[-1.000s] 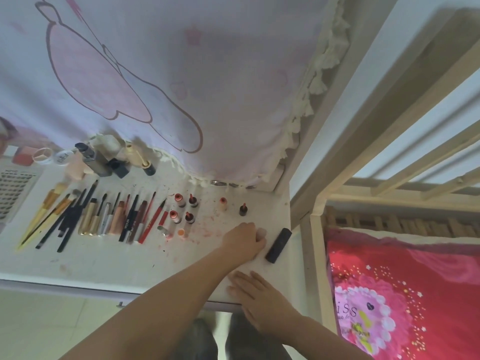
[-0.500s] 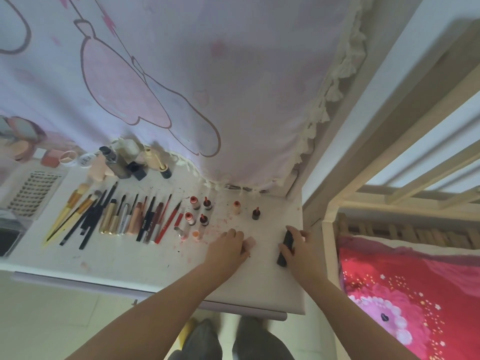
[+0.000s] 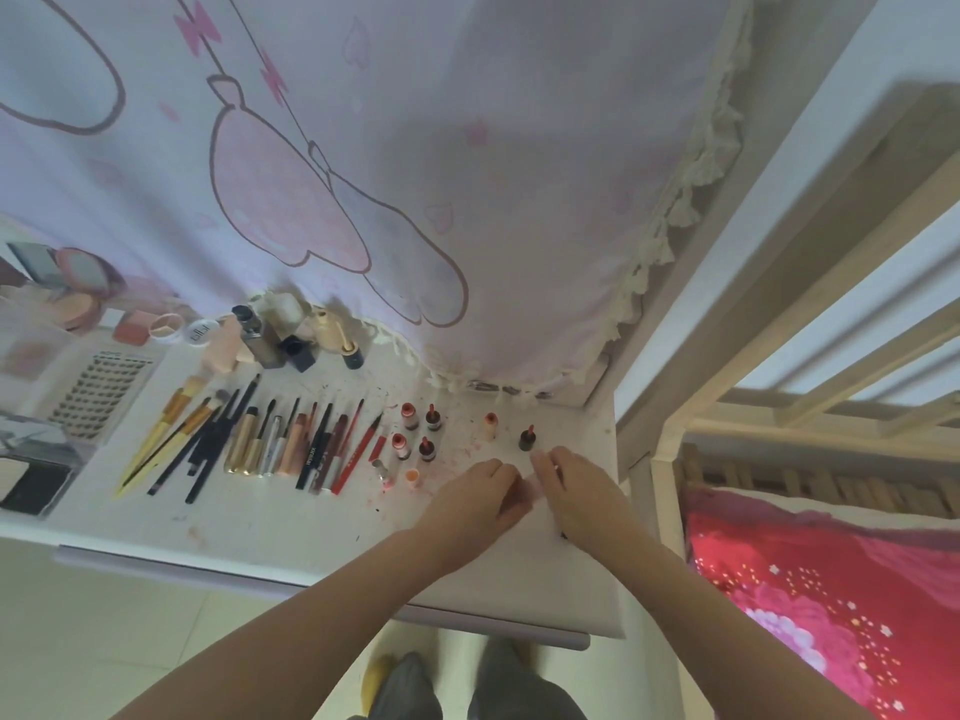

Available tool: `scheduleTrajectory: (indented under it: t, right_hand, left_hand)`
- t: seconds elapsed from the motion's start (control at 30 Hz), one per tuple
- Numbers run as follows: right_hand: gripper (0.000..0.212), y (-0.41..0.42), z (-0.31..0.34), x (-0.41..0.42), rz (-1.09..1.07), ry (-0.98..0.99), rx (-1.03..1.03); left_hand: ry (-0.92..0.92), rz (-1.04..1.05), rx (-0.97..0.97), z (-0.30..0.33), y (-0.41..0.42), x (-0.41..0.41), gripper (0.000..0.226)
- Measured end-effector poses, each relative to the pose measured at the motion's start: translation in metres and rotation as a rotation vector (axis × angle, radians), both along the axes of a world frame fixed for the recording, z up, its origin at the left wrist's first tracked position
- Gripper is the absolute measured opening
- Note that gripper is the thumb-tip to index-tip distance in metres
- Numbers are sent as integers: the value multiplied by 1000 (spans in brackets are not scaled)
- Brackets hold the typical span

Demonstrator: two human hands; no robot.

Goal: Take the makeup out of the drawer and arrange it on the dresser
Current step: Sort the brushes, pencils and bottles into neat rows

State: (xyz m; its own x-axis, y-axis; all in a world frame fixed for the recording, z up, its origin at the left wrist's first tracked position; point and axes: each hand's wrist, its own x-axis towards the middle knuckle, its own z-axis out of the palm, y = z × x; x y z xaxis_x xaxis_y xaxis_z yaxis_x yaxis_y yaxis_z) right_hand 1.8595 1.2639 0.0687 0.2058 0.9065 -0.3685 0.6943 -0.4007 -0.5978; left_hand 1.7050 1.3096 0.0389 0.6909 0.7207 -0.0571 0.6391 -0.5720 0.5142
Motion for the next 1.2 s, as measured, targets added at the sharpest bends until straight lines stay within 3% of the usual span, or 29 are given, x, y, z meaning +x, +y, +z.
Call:
scheduleTrajectory:
  t: [0.17,0.37,0.47,0.6,0.63,0.73,0.8,0.87,0.93,1.07,1.2]
  right_hand:
    - [40,10,23,-11,59,112,-7]
    - [32,6,30,-12,121,227,38]
    - [16,2,35,-14,207,225,99]
    - [7,6,52,-13,336,247,48]
    - [6,9,57,-14,336,261,3]
    - [36,18,64,-16,304,202,-88]
    - [26,21,66,-14,341,150,-77]
    - [9,19,69,-10,390,237,-95]
    - [12,16,75,-8,361,352,-170]
    - [44,14,73,-11,360,282,-301]
    - [23,8,60,-4,372,315,-225]
  left_hand:
    - [-65,43,-17,22,0,-12,31]
    - [-57,-18,-275,47,5,-28,19]
    - [-202,-48,-494,57,7,-36,15]
    - [-235,-51,-477,62,10,-46,13]
    - [-228,-57,-447,62,11,-47,13]
    - [-203,-66,-379,63,14,-45,12]
    - [-208,-66,-393,65,15,-46,13]
    - [-210,-67,-439,65,15,-49,12]
    - [-175,-92,-441,65,15,-51,10]
    - [-89,-150,-418,63,13,-48,18]
    - [-80,-136,-752,65,17,-52,28]
